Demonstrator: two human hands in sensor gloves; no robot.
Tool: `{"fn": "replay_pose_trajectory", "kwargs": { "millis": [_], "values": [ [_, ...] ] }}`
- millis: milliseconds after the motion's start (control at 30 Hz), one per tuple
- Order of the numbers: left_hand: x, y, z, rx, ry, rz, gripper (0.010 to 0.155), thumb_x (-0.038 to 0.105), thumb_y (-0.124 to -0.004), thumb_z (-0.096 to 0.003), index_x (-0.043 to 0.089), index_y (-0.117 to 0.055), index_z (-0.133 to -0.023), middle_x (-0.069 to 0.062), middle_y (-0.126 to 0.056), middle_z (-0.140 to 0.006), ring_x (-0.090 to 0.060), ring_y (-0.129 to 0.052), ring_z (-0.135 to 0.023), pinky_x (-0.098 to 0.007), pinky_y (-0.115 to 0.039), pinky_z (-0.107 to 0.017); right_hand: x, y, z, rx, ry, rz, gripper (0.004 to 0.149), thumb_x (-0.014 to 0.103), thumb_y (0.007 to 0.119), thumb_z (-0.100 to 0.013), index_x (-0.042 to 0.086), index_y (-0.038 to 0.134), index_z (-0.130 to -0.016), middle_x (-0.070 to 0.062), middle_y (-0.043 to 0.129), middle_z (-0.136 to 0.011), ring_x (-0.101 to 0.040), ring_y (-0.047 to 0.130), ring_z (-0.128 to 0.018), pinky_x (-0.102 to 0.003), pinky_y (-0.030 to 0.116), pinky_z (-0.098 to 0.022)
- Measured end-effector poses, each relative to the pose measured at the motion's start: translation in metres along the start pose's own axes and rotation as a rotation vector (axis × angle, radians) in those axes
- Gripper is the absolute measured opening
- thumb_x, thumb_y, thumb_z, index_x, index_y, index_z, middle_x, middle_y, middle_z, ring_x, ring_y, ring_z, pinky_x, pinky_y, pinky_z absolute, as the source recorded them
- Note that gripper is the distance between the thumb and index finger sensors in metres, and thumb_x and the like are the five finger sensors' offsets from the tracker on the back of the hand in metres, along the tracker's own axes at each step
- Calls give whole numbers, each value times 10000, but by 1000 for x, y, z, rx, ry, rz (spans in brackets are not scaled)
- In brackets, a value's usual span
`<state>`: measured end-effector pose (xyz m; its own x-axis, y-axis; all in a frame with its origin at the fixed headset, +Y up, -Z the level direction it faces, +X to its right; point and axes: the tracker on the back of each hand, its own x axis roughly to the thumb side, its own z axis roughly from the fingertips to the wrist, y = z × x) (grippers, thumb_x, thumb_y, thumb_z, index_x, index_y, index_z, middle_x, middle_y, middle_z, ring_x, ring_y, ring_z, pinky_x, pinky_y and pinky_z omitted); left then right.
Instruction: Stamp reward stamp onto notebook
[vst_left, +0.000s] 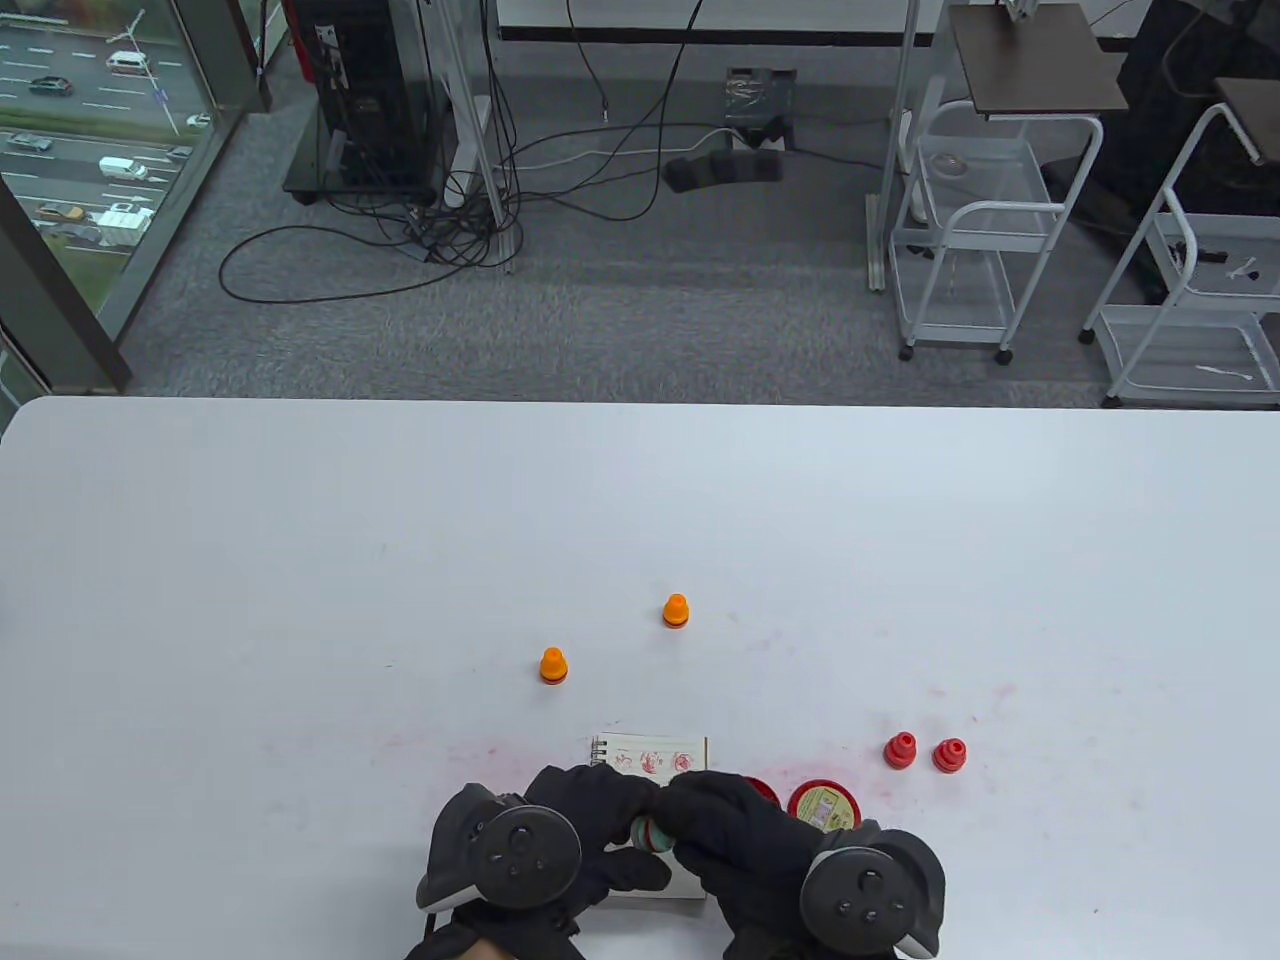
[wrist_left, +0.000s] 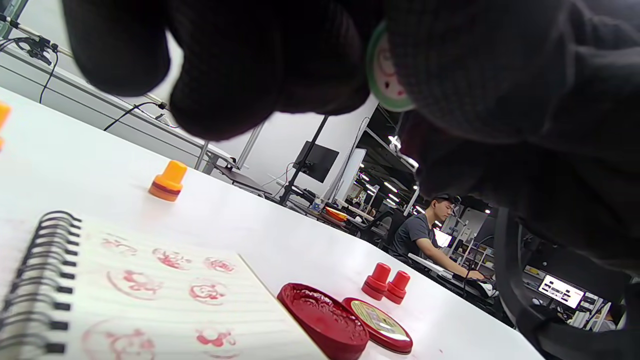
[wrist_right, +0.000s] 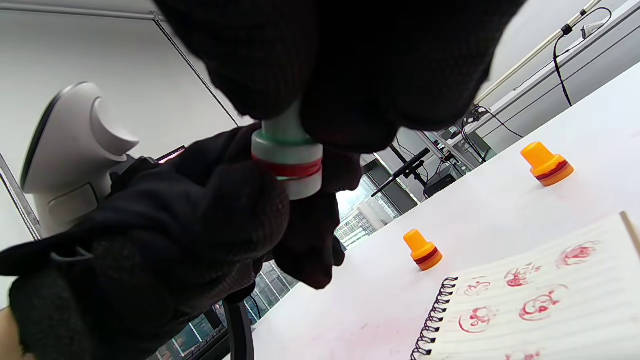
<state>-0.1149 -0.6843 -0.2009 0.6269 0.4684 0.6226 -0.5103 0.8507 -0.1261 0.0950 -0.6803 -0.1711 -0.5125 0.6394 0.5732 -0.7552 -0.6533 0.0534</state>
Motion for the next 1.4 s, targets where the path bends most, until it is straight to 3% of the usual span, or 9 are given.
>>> {"fn": "replay_pose_trajectory", "kwargs": {
  "millis": [433, 900, 967, 1067, 1267, 1400],
  "values": [
    [-1, -3, -1, -62, -2, 2, 720, 542, -864, -296, 110, -851, -872, -16, -956, -640, -174, -978, -477, -536, -827, -559, 1, 2, -1, 3, -10, 35, 420, 205, 855, -415, 216, 837, -834, -102, 855, -888, -260, 1006, -618, -400, 918, -467],
    [2, -3, 2, 21, -45, -6, 709, 559, -868, -272, 104, -902, -815, -20, -987, -582, -174, -995, -422, -533, -845, -541, -1, 0, -2, 17, -3, -10, 404, 206, 853, -413, 241, 841, -816, -71, 862, -885, -251, 1008, -619, -402, 920, -477],
    [2, -4, 0, -6, -27, 4, 727, 567, -850, -292, 112, -871, -859, -24, -971, -639, -189, -991, -481, -547, -823, -568, -5, -2, -3, 5, 13, -38, 407, 210, 858, -413, 232, 845, -819, -79, 866, -880, -250, 1010, -616, -402, 921, -476],
    [0, -2, 1, -53, 0, 7, 895, 603, -822, -306, 115, -691, -1044, -92, -844, -902, -295, -919, -740, -601, -730, -649, -10, -6, -2, -26, 38, -44, 415, 215, 861, -414, 224, 844, -829, -95, 869, -874, -250, 1009, -610, -406, 917, -473],
    [-16, 10, 10, -57, 71, -206, 895, 606, -789, -360, 154, -613, -1112, -192, -620, -1121, -447, -698, -982, -651, -617, -702, -15, -26, 1, -105, 69, 14, 420, 249, 853, -431, 212, 842, -850, -106, 880, -864, -299, 966, -620, -455, 861, -484],
    [-23, 20, 17, -26, 66, -355, 839, 595, -780, -386, 174, -643, -1098, -189, -606, -1134, -451, -672, -1001, -655, -604, -708, -23, -57, -2, -162, 78, 70, 420, 269, 834, -458, 193, 840, -872, -119, 886, -858, -336, 936, -650, -517, 815, -521]
  ]
}}
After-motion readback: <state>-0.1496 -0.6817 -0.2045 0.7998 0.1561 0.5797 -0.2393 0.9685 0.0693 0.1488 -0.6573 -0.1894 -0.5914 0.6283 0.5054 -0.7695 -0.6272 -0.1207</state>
